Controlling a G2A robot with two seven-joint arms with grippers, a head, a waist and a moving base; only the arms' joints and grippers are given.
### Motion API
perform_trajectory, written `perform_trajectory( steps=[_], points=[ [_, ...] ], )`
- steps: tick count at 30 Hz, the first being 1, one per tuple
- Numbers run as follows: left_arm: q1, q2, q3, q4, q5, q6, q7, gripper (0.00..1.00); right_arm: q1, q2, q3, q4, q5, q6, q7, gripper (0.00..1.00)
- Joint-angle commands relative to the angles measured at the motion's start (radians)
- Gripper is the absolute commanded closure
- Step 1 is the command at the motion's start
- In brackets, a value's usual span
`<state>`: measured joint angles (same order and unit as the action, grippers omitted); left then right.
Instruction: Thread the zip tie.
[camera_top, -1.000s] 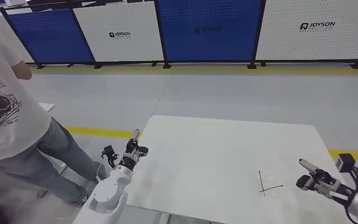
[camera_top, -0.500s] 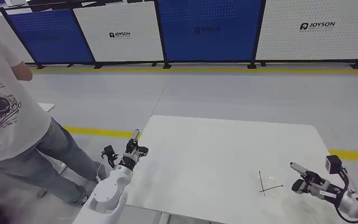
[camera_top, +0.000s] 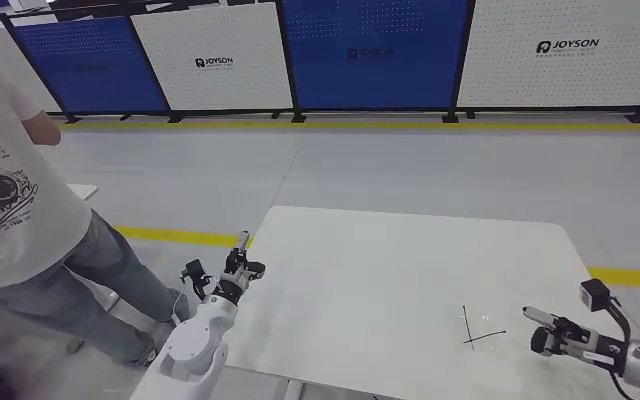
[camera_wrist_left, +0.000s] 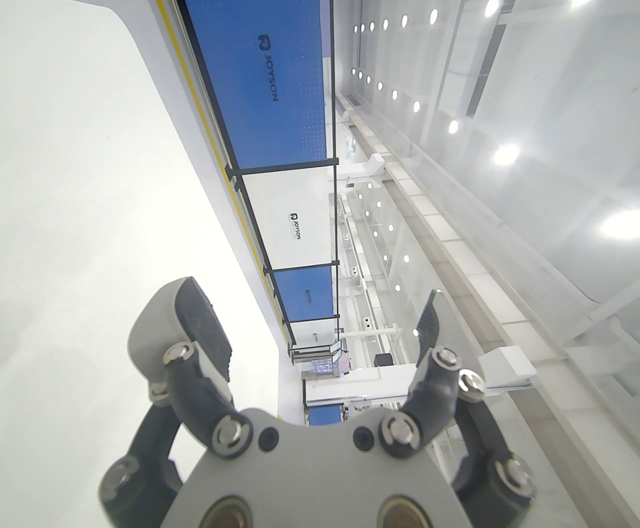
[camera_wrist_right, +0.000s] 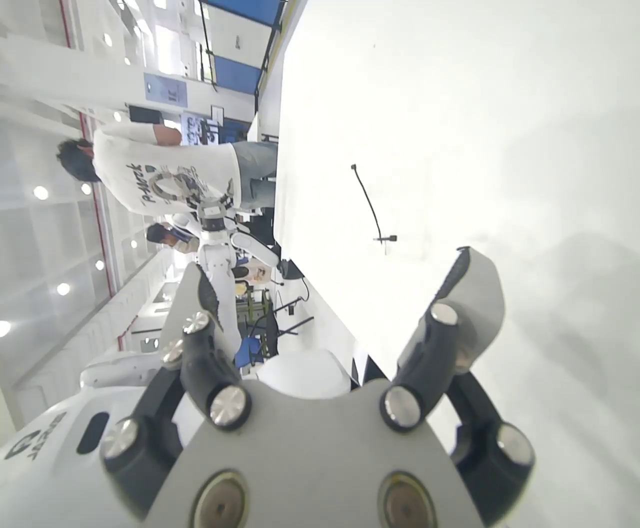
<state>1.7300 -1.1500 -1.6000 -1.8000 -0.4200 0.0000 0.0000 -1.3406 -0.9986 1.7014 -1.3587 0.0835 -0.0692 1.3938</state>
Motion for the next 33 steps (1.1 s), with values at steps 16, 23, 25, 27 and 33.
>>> perform_trajectory(
  steps=[16, 23, 25, 27, 33],
  points=[
    [0.0, 0.0, 0.0, 0.0, 0.0, 0.0, 0.0, 0.0, 0.083, 0.047, -0.175, 0.071, 0.033, -0.082, -0.004, 0.0],
    [0.0, 0.0, 0.0, 0.0, 0.0, 0.0, 0.0, 0.0, 0.1, 0.048, -0.216, 0.106, 0.066, -0.11, -0.004, 0.0],
    [0.0, 0.0, 0.0, 0.0, 0.0, 0.0, 0.0, 0.0, 0.123, 0.049, -0.236, 0.135, 0.07, -0.133, -0.004, 0.0],
    [0.0, 0.0, 0.0, 0.0, 0.0, 0.0, 0.0, 0.0, 0.155, 0.05, -0.266, 0.173, 0.074, -0.148, -0.004, 0.0],
    [0.0, 0.0, 0.0, 0.0, 0.0, 0.0, 0.0, 0.0, 0.202, 0.049, -0.297, 0.23, 0.054, -0.146, -0.007, 0.0]
  ],
)
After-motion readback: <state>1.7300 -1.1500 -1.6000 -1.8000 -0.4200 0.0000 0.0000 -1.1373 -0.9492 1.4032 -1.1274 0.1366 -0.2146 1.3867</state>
